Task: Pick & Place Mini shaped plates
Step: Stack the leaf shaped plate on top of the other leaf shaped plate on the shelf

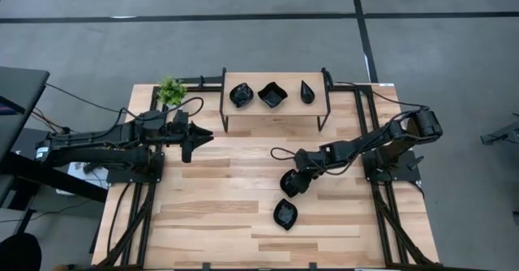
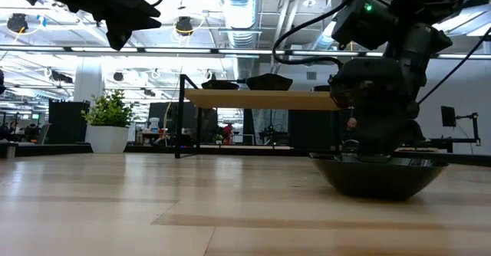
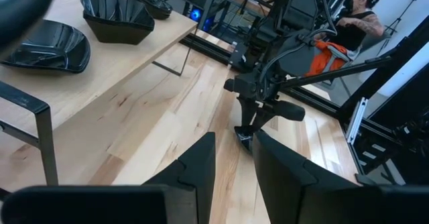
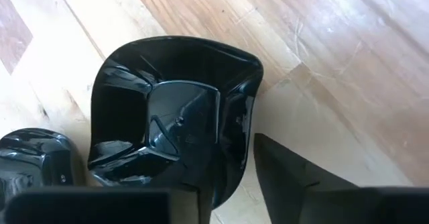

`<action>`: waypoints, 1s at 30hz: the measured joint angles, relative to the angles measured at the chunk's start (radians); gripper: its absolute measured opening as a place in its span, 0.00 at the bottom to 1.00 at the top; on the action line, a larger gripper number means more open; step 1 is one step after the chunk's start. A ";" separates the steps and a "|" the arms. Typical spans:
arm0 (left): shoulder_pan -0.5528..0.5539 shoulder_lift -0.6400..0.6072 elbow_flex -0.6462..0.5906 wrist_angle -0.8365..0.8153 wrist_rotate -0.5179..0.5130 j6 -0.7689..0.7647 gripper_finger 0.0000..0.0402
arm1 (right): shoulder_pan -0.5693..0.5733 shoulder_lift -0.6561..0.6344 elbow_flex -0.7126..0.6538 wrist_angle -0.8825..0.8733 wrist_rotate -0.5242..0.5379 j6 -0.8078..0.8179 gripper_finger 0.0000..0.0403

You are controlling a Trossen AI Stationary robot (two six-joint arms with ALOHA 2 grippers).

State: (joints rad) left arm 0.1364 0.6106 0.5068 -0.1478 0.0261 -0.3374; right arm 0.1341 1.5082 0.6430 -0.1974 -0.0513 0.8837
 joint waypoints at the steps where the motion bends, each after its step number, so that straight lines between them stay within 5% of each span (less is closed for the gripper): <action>1: 0.000 0.000 0.000 0.000 0.000 0.000 0.25 | 0.000 0.000 0.000 0.000 0.000 0.000 0.21; 13: 0.000 0.000 0.000 0.000 0.000 0.000 0.25 | 0.000 -0.001 0.000 0.009 -0.001 -0.003 0.02; 22: 0.000 0.000 0.000 0.001 0.000 -0.004 0.25 | -0.006 -0.041 0.043 -0.005 0.006 -0.068 0.01; 30: 0.000 0.006 0.001 0.029 0.000 -0.004 0.25 | -0.010 -0.064 0.222 -0.051 0.090 -0.218 0.00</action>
State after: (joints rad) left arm 0.1360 0.6166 0.5076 -0.1186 0.0261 -0.3412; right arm 0.1239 1.4441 0.8649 -0.2482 0.0383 0.6654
